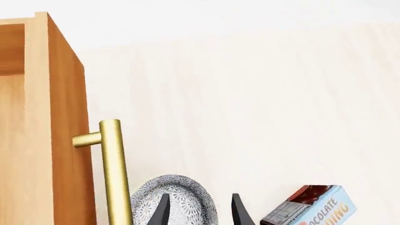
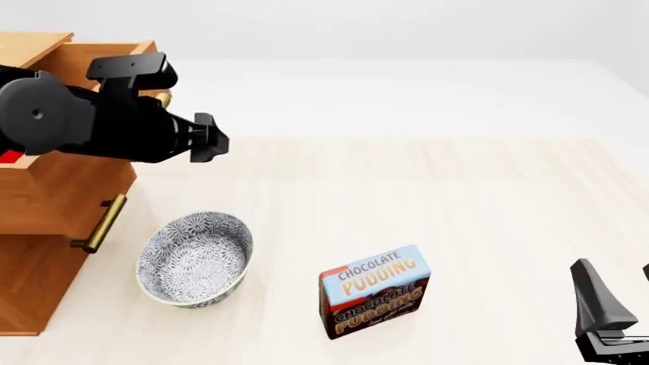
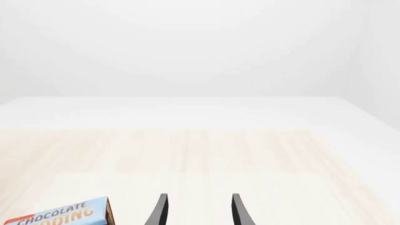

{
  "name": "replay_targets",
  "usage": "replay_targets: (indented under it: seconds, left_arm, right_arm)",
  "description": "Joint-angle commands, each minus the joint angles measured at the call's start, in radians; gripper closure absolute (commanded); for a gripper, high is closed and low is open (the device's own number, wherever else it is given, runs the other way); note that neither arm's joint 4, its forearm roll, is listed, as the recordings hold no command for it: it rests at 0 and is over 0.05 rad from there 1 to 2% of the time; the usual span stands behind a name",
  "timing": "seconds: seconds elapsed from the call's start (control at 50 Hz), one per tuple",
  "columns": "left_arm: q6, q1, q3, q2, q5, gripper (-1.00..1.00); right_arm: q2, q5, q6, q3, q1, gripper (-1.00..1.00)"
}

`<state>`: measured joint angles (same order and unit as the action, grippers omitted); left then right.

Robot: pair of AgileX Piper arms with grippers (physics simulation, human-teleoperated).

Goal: Put the butter at the back in the top drawer of the cabinet and close it.

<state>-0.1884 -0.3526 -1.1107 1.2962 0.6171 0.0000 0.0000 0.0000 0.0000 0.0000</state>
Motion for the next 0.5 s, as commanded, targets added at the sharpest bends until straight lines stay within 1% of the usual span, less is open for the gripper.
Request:
replay_targets:
  seconds: [0.02,0.16,0.2,0.26,0.36,0.5]
  left_arm:
    - [-0.023,0.060,0.038,0.004,-0.007,-1.00]
    - [-0.021,0.100,0.048,-0.015,-0.005,-1.00]
    - [-0.010,0.128,0.056,-0.018,-0.010,-1.00]
    - [-0.011,0.137,0.062,-0.020,-0.014,-1.00]
    - [-0.039,0.143,0.075,-0.019,-0.022,-1.00]
    - [-0.044,0.183,0.088,-0.024,-0.032,-1.00]
  right_arm:
    - [0.000,0.000,0.000,0.000,0.000,-1.00]
    - [0.000,0.000,0.000,0.000,0.000,-1.00]
    - [0.000,0.000,0.000,0.000,0.000,-1.00]
    - [0.000,0.000,0.000,0.000,0.000,-1.00]
    - [0.000,0.000,0.000,0.000,0.000,-1.00]
    - [0.000,0.000,0.000,0.000,0.000,-1.00]
